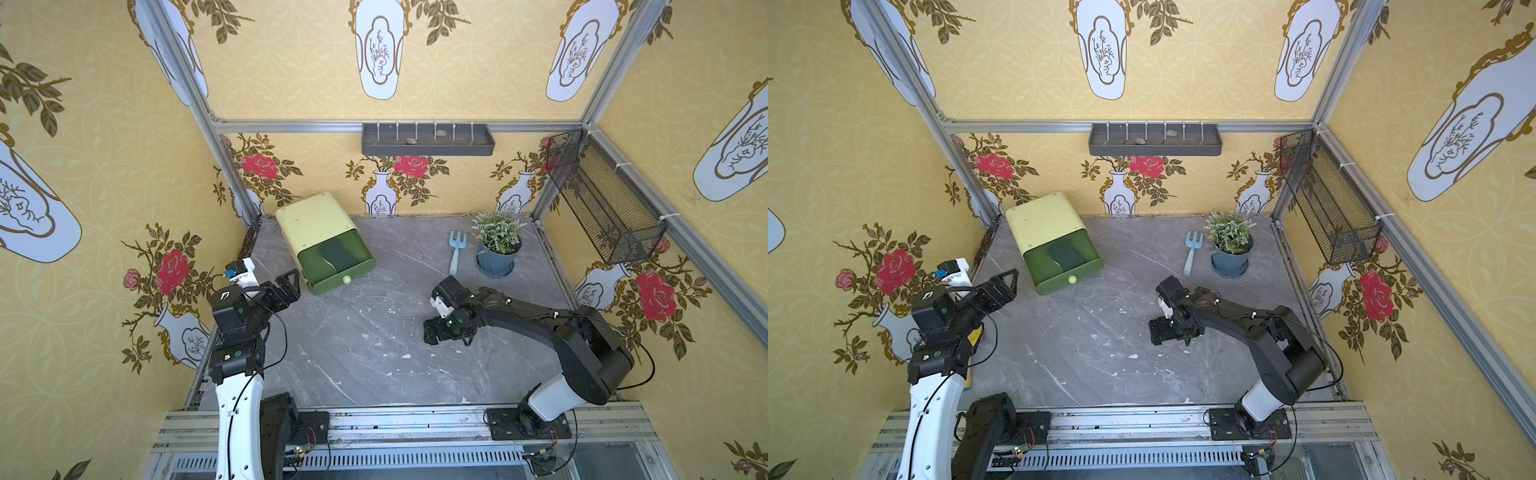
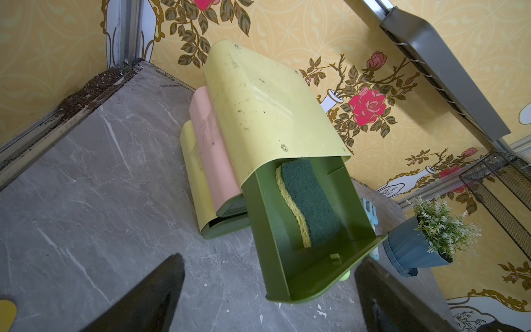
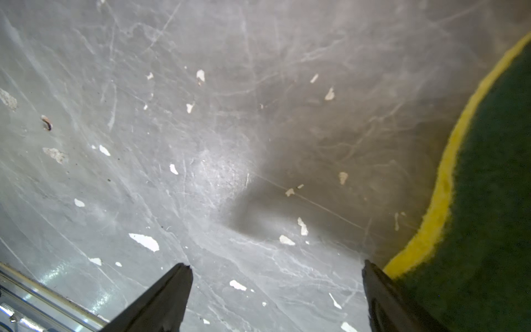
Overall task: Take the sponge out of the drawer
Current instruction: Place the sponge at the center of the board.
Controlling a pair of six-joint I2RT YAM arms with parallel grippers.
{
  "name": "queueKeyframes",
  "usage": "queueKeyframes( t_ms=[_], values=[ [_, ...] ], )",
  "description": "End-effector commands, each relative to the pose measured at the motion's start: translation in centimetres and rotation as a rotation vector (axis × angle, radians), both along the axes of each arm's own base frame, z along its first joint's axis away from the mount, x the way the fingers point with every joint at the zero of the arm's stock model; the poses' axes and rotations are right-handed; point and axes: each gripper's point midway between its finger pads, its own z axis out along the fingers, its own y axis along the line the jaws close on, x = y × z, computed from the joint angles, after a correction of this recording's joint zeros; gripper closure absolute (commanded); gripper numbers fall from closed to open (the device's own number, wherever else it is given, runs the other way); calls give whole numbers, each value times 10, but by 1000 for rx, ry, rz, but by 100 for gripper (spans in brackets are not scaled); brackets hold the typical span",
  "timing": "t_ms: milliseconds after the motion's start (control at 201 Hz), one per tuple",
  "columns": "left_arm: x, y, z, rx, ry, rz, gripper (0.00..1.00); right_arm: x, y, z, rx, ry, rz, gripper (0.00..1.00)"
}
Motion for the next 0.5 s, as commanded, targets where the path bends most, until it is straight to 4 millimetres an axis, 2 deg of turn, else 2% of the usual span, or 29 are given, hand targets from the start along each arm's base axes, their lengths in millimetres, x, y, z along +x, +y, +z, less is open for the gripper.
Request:
queueKeyframes(
  t_ms=[0, 124, 209, 493],
  values=[
    [1, -1, 4, 8, -22, -10, 2, -1, -2, 3, -1, -5, -1, 5],
    [2, -1, 4, 8, -22, -10, 2, 2, 5, 13, 36, -23, 8, 5],
    [2, -1, 4, 8, -22, -10, 2, 8, 15, 28, 88, -50, 13, 5],
    [2, -1, 4, 6, -23, -12, 2, 45, 57, 95, 222, -200, 52, 5]
  ],
)
